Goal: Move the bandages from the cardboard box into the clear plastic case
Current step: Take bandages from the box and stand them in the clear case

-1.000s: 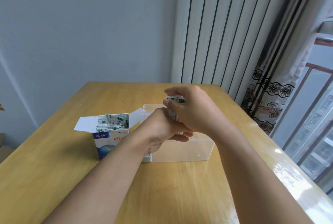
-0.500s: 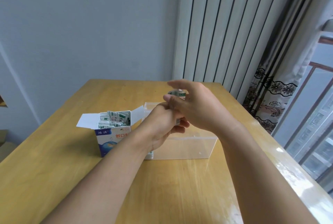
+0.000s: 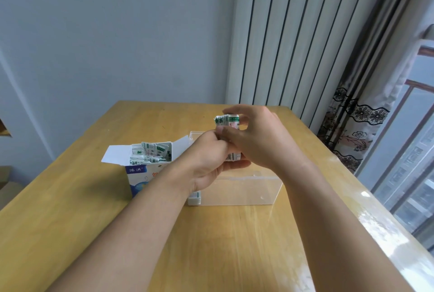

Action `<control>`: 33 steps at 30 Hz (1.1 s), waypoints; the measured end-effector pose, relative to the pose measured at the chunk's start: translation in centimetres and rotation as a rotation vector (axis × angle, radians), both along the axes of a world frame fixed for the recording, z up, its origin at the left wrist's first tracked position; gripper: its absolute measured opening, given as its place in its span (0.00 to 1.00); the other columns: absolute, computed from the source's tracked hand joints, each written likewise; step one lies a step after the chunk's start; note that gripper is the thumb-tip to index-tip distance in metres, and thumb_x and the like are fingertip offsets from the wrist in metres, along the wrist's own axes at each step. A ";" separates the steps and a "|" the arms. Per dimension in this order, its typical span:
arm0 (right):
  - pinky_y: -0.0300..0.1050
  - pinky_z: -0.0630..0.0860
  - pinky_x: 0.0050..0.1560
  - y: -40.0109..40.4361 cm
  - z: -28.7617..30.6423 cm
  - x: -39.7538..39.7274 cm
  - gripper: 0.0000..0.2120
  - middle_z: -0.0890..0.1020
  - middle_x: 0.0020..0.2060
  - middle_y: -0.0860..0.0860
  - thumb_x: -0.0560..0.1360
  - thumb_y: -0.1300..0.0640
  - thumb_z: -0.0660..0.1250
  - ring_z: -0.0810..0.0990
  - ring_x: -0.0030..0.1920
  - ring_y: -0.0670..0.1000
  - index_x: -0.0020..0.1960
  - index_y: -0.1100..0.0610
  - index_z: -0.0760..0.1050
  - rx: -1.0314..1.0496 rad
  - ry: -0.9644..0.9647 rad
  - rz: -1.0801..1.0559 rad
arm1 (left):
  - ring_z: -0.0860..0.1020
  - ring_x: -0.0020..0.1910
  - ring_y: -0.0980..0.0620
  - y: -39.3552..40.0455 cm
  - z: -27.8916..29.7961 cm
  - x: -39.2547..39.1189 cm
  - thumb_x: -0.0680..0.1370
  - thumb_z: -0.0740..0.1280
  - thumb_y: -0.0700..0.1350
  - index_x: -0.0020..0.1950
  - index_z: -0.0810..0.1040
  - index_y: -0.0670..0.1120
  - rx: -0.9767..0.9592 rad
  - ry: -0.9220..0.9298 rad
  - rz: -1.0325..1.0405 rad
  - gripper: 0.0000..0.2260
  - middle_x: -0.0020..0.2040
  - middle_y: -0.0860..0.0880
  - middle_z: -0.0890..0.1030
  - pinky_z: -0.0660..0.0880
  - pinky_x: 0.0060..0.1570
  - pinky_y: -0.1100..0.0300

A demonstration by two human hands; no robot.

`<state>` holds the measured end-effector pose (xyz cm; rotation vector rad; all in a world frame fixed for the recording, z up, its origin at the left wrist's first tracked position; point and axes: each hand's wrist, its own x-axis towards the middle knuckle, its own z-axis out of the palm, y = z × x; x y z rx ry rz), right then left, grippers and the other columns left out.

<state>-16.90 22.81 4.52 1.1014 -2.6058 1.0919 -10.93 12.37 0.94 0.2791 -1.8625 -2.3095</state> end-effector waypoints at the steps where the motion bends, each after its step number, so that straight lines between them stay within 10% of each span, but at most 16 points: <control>1: 0.55 0.78 0.61 0.1 0.1 -0.1 0.25 0.83 0.60 0.48 0.75 0.40 0.71 0.77 0.64 0.52 0.70 0.45 0.74 0.004 -0.046 0.025 | 0.83 0.48 0.48 -0.1 0.2 0.1 0.81 0.62 0.30 0.62 0.79 0.37 0.041 0.002 -0.023 0.12 0.52 0.41 0.83 0.82 0.45 0.58; 8: 0.39 0.73 0.55 2.0 0.8 -2.8 0.22 0.83 0.61 0.47 0.81 0.46 0.66 0.81 0.59 0.44 0.71 0.53 0.75 -0.091 -0.226 0.046 | 0.84 0.49 0.39 -1.5 1.2 1.0 0.84 0.57 0.43 0.66 0.73 0.35 0.464 0.026 -0.109 0.15 0.52 0.36 0.82 0.79 0.61 0.47; 15: 0.30 0.74 0.38 1.6 -0.1 -3.1 0.13 0.87 0.43 0.45 0.79 0.51 0.70 0.84 0.42 0.37 0.60 0.55 0.82 -0.096 -0.473 0.165 | 0.80 0.62 0.33 -2.1 0.9 1.2 0.86 0.55 0.40 0.71 0.71 0.37 0.380 -0.010 -0.110 0.16 0.63 0.32 0.80 0.77 0.61 0.42; 33: 0.49 0.83 0.52 0.6 -0.5 -4.2 0.05 0.87 0.46 0.54 0.77 0.59 0.73 0.87 0.49 0.54 0.52 0.59 0.81 -0.602 -0.577 0.093 | 0.85 0.52 0.38 -3.3 1.6 1.3 0.86 0.58 0.39 0.66 0.74 0.37 0.146 0.089 0.289 0.11 0.55 0.36 0.85 0.83 0.51 0.44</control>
